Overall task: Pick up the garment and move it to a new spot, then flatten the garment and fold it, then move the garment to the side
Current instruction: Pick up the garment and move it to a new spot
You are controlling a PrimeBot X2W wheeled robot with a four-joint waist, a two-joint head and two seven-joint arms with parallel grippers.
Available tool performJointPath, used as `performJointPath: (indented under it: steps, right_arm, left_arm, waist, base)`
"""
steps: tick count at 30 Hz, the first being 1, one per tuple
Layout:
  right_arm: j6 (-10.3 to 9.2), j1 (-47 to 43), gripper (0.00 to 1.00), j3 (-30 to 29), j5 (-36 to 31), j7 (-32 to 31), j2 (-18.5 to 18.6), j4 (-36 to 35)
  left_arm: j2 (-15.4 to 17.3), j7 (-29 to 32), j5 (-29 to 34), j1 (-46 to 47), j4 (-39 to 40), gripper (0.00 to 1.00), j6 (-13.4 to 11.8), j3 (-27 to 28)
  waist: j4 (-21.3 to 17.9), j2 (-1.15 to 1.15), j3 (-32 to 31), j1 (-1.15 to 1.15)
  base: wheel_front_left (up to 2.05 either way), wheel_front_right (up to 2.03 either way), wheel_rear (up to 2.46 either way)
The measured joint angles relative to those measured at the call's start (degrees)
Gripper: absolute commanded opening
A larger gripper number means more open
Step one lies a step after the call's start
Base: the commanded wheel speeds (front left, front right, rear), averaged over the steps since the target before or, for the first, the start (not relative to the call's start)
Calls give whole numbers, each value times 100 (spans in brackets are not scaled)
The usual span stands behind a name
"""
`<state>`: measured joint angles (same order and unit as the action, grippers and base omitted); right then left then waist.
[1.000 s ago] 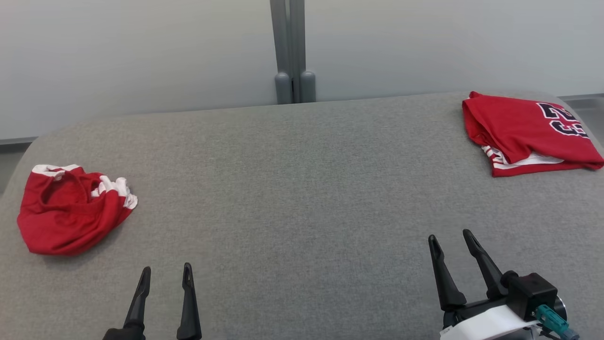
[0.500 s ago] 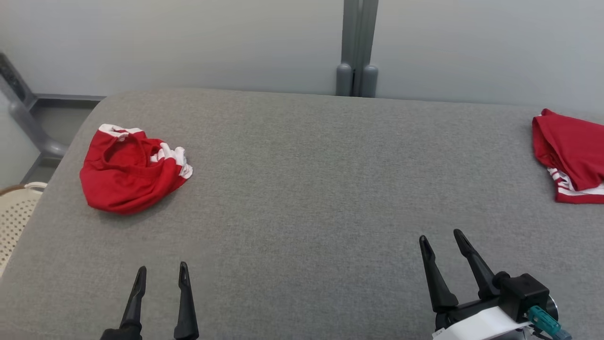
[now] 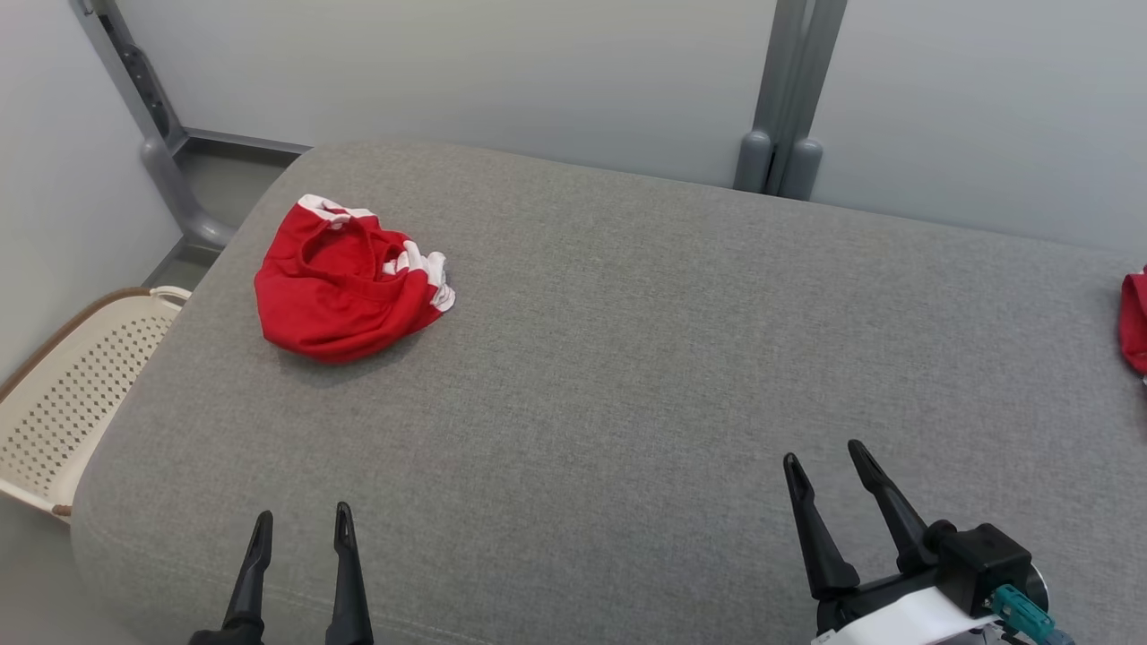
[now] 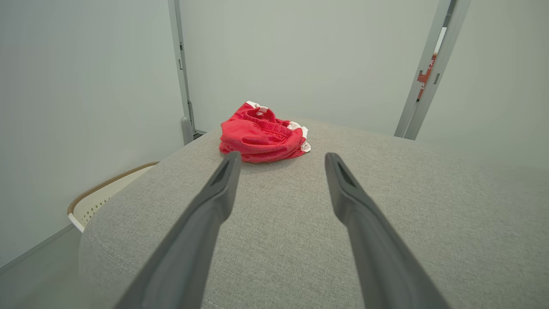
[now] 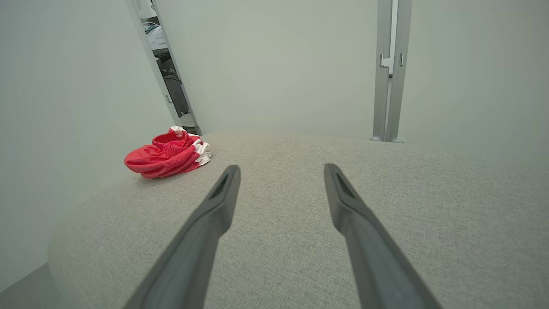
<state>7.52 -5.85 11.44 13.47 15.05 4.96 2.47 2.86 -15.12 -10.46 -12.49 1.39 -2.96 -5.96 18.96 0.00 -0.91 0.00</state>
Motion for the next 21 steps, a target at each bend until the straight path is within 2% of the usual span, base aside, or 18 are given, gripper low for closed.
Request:
performJointPath:
  steps: [15, 21]
  right_arm:
    - [0, -57, 100, 34, 3, 0, 88, -11]
    - [0, 75, 100, -7, -34, 1, 274, -109]
  left_arm:
    - [0, 0, 1, -1, 25, 100, -56, -10]
    - [1, 0, 25, 487, 78, 100, -54, 122]
  waist:
    - [285, 0, 59, 0]
    - [303, 0, 329, 0]
  base:
    - [0, 0, 0]
    - [0, 0, 0]
